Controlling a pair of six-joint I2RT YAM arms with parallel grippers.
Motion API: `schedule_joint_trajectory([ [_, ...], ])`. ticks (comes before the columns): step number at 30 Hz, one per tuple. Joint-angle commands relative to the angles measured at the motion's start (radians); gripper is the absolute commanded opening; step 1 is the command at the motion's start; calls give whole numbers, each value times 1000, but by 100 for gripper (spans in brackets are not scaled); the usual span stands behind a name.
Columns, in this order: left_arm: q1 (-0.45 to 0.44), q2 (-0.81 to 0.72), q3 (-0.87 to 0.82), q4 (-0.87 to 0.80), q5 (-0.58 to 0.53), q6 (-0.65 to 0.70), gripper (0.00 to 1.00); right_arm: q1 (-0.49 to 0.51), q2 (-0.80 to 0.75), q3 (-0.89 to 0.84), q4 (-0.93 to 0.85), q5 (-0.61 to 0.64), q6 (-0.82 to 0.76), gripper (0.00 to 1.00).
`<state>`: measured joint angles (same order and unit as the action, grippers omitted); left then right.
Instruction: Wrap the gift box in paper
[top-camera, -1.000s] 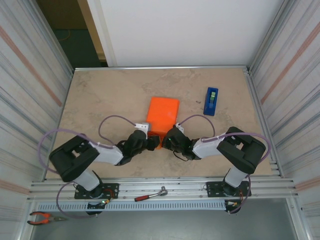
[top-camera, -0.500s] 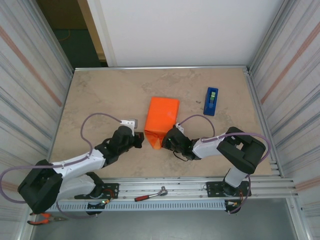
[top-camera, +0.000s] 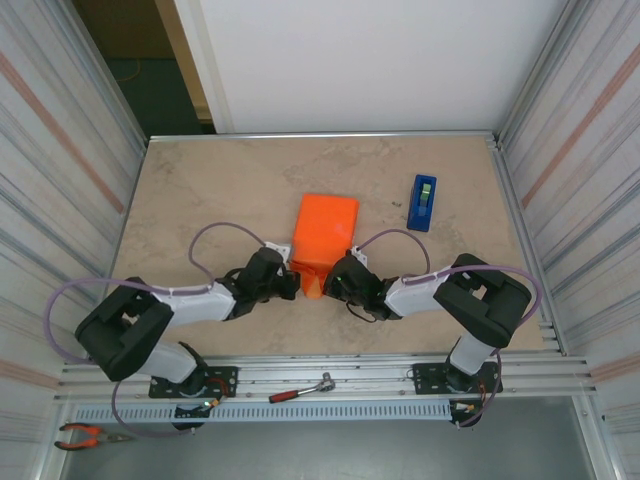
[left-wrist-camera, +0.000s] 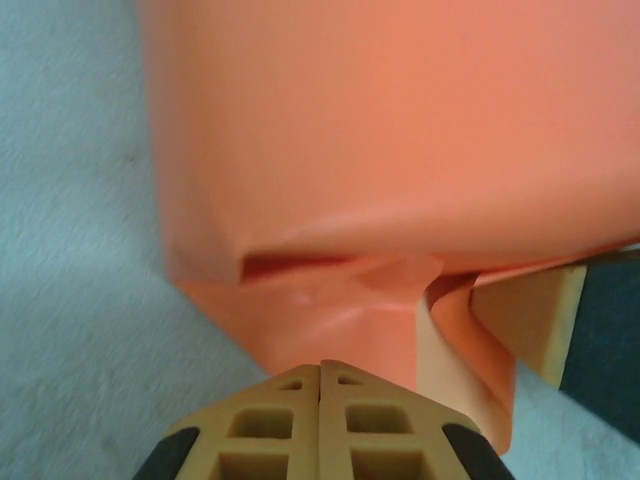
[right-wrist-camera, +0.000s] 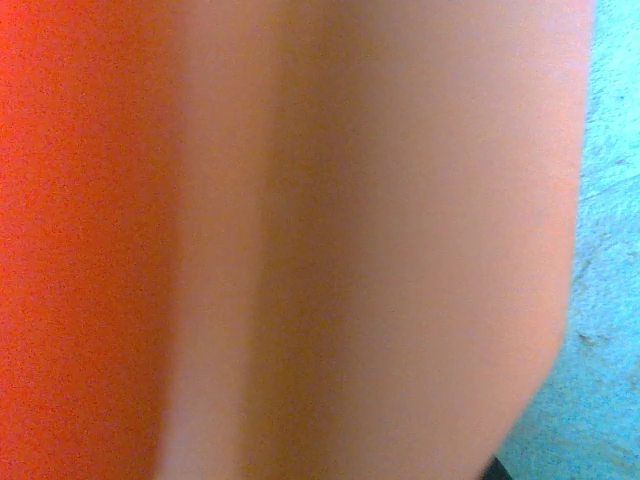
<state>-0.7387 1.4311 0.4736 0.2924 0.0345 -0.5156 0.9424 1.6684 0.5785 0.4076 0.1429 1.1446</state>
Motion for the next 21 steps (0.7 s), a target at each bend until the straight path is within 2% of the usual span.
schedule_joint_trajectory([
  [1,2,43,46,48,6,33,0,26,68,-24,-174,-53,17,0],
  [13,-35,197,90,31,-126,71,0,26,64,-33,-169,-52,17,0],
  [21,-45,43,39,-7,-180,83,0,26,68,-33,-165,-54,17,0],
])
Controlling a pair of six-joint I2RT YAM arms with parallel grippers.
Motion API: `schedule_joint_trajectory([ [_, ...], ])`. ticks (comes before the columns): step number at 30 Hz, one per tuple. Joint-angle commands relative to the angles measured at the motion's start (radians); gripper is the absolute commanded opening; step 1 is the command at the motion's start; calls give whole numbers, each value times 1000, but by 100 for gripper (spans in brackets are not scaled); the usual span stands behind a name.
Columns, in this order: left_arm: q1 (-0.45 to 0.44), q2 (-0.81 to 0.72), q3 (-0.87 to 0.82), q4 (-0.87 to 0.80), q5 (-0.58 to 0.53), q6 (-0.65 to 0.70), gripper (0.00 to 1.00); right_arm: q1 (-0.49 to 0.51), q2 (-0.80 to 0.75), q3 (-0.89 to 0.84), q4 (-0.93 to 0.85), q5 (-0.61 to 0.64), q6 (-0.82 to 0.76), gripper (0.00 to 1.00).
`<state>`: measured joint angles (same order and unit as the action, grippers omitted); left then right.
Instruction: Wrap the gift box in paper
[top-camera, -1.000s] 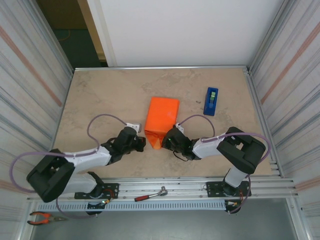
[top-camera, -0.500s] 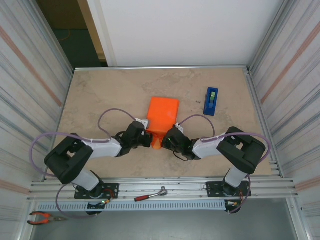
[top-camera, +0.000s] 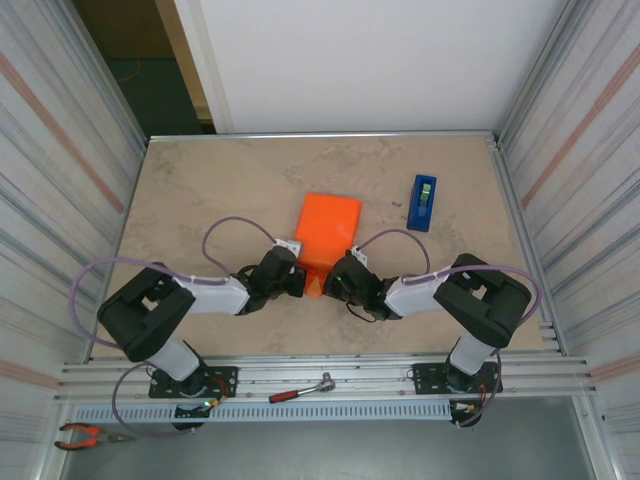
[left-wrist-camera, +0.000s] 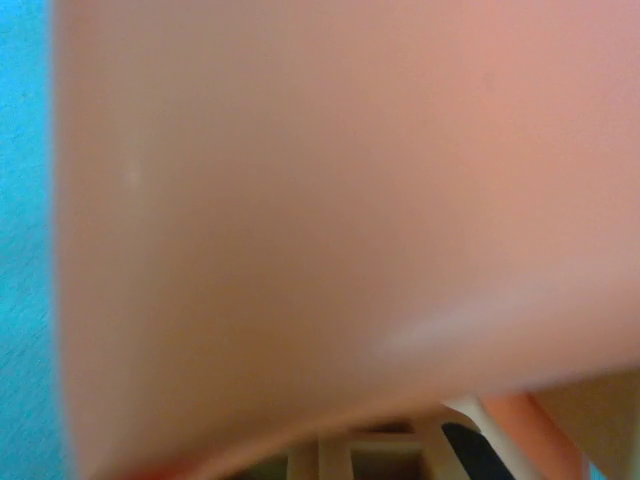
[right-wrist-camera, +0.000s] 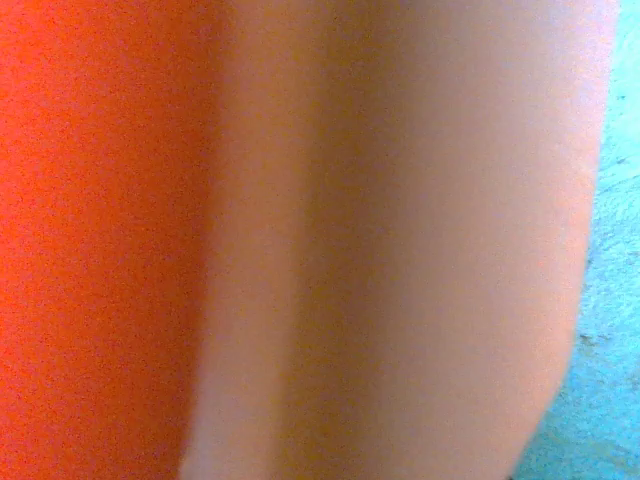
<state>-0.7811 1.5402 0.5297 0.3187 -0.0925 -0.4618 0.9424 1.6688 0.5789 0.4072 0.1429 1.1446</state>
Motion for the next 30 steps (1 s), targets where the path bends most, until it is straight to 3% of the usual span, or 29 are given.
schedule_joint_trajectory([
  [1,-1,-82,-17,-41,-59,36,0,25,69,-33,-162,-54,17,0],
  [22,17,29,1,-14,-59,65,0,28,71,-30,-165,-51,17,0],
  [30,4,-116,-10,-82,-38,69,0,28,76,-26,-166,-54,17,0],
])
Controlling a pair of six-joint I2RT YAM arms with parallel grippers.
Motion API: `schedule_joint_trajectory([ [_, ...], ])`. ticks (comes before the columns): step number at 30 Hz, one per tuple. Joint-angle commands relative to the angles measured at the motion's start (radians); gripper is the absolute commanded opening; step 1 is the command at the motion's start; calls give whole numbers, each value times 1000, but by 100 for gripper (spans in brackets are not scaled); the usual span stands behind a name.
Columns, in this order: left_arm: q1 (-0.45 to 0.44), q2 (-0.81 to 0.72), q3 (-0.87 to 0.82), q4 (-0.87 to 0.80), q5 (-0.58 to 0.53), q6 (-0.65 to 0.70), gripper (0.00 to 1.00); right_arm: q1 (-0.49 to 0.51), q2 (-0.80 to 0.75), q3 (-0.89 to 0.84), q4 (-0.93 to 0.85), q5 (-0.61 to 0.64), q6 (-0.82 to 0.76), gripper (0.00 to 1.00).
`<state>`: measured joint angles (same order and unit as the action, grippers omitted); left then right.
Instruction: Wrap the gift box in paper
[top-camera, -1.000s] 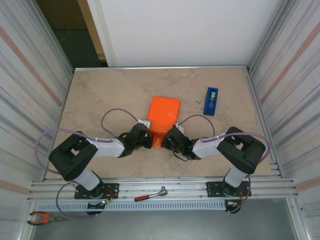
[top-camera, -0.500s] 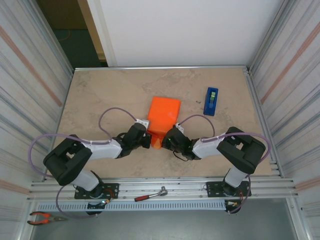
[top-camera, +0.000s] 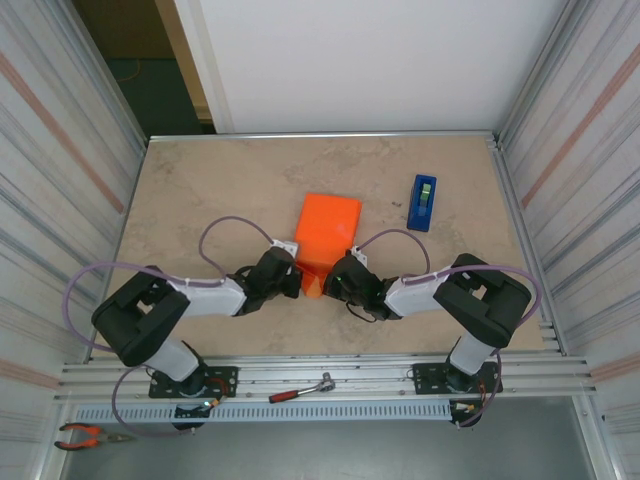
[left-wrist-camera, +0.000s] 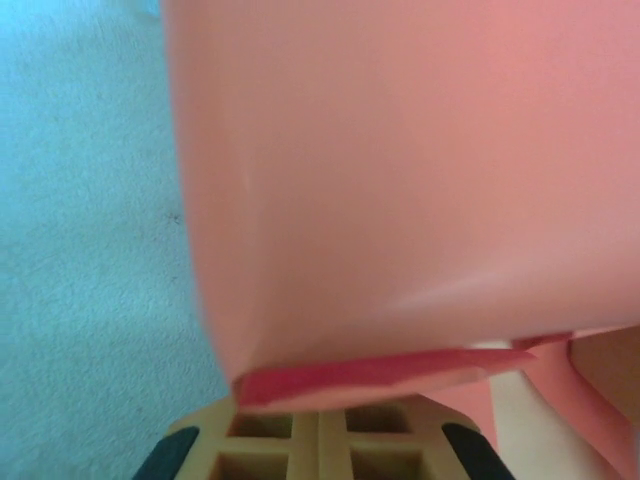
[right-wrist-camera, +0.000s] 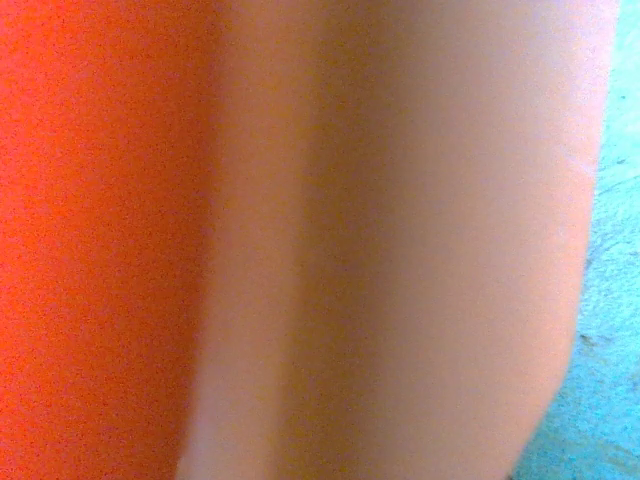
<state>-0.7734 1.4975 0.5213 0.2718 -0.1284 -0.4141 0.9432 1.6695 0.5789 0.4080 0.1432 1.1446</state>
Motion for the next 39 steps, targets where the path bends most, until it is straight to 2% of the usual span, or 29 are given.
schedule_joint_trajectory([
  [1,-6,-89,-1,-45,1,22,0,28,77,-24,-166,-55,17,0],
  [7,-41,-118,-22,-50,16,-3,0,28,86,-13,-166,-60,17,0],
  [18,-130,-32,-66,25,-8,-80,0,28,48,-11,-196,-52,8,0],
  [24,-124,-137,-35,-64,-19,-61,0,22,-28,-3,-268,-40,-18,0],
  [27,-78,-230,6,-156,-3,-64,0,12,-111,-4,-329,-27,-45,0],
  [30,18,-302,45,-221,62,-70,0,-9,-211,-3,-402,-14,-76,0],
  [33,128,-325,91,-260,156,-66,12,-48,-309,-7,-473,-7,-102,0],
  [35,189,-312,130,-279,209,-44,23,-88,-378,-10,-528,-1,-121,0],
  [39,277,-238,209,-316,320,-13,41,-213,-475,-22,-596,-38,-152,0],
])
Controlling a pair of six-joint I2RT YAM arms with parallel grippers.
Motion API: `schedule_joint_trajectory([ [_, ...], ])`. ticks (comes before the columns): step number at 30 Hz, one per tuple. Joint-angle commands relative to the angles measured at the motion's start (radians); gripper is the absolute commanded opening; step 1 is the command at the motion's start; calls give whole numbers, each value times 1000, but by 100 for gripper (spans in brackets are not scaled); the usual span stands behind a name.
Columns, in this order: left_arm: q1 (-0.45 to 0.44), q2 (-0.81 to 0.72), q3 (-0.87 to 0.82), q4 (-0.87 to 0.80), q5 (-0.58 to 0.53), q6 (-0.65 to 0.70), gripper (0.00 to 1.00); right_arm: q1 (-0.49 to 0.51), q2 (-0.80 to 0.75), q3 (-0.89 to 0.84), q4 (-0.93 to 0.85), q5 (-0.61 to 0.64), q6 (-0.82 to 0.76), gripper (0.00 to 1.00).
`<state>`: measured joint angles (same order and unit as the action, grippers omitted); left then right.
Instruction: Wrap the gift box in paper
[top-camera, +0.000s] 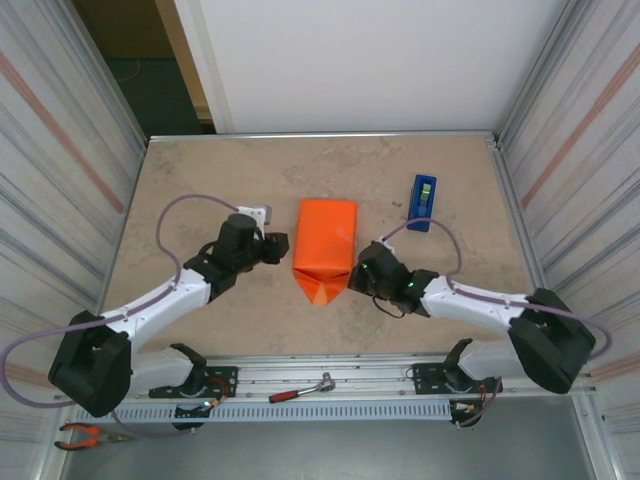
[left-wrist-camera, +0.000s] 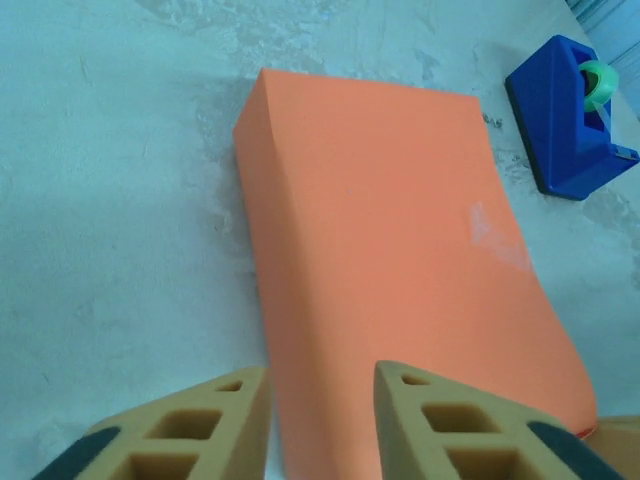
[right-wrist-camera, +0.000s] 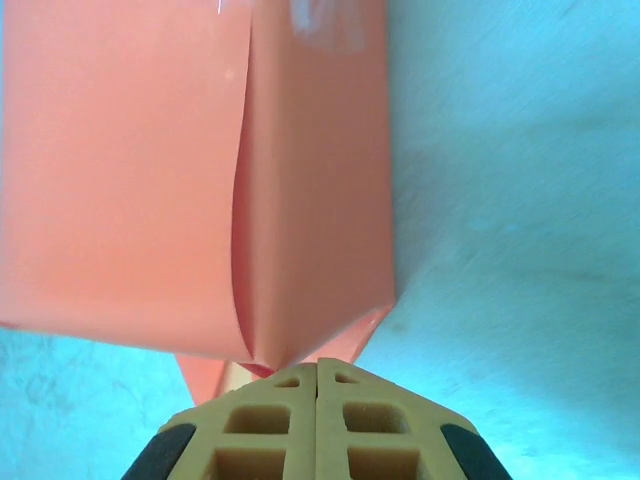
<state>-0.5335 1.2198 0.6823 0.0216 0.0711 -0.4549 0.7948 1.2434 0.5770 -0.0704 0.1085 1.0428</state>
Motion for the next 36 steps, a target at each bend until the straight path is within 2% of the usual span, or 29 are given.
schedule_joint_trajectory([
  [1,54,64,62,-65,155,30,45,-107,-65,-23,-128,-21,-59,0],
  [6,83,173,117,-45,279,42,56,-289,-61,-5,-141,-135,-93,0],
  [10,83,238,132,-4,335,15,58,-346,15,60,-143,-183,-121,0],
  [16,82,274,127,42,372,-16,59,-333,220,192,-124,-235,-135,0],
  [20,78,263,81,99,387,-58,59,-295,316,279,-136,-227,-131,0],
  [24,39,258,54,131,371,-101,59,-258,384,355,-154,-214,-119,0],
  [30,-32,260,12,198,363,-169,59,-254,407,403,-186,-198,-117,0],
  [33,-71,247,10,181,341,-175,59,-266,391,409,-202,-190,-121,0],
  [36,-73,210,9,154,322,-181,59,-281,344,394,-228,-160,-129,0],
])
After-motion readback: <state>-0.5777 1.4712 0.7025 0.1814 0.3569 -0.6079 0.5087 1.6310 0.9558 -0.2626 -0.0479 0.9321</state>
